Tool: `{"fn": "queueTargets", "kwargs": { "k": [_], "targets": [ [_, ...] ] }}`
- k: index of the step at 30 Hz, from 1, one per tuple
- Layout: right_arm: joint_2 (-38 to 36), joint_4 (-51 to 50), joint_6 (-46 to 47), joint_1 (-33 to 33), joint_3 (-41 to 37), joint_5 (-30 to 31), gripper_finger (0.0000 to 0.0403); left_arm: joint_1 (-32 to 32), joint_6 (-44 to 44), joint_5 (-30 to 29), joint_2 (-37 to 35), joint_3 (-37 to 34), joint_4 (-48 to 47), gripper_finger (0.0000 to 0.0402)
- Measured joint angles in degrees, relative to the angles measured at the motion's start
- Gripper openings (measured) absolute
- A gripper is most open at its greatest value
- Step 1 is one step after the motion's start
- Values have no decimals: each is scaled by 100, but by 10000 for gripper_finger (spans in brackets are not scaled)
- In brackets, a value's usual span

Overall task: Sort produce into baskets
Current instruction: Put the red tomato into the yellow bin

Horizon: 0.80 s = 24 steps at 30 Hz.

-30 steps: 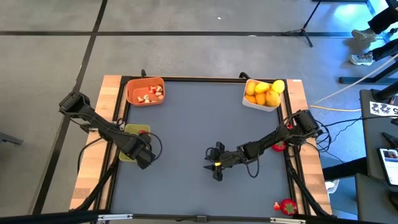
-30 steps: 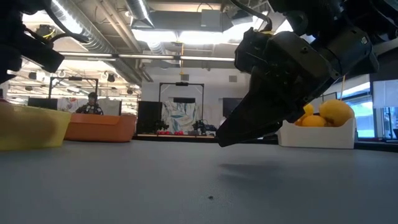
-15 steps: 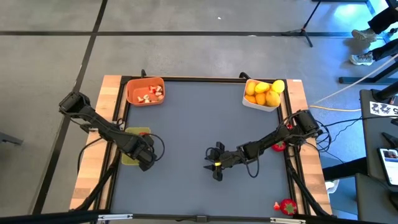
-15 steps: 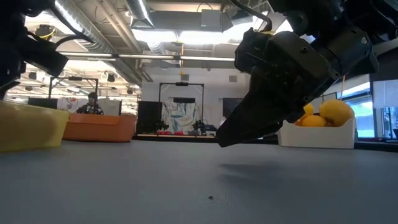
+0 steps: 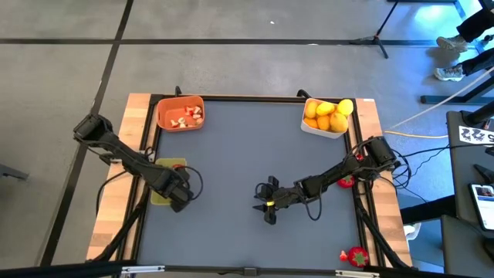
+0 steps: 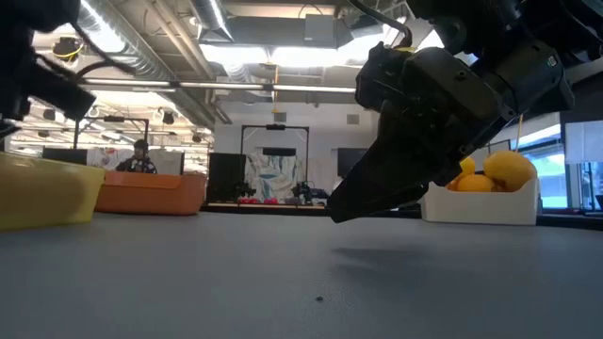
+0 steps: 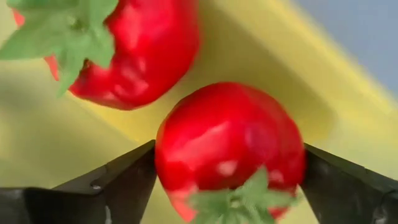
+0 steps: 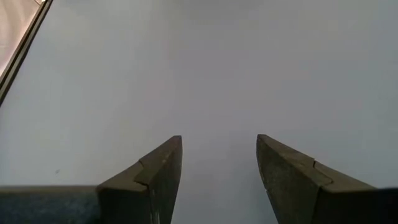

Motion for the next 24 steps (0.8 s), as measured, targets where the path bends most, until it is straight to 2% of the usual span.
{"fn": "queueTargets", "kwargs": {
  "k": [5,14,24],
  "targets": [
    [0,0,0,0,0,0,207,7,-19,190,4,-255,-43,396],
    [-1,4,-2,0,0,-4,207,76,143,259,-220,-55,-36,385],
    [-72,-20,0,0,0,-275,207,59,121,-98,-962,390,-21,382]
  ]
}}
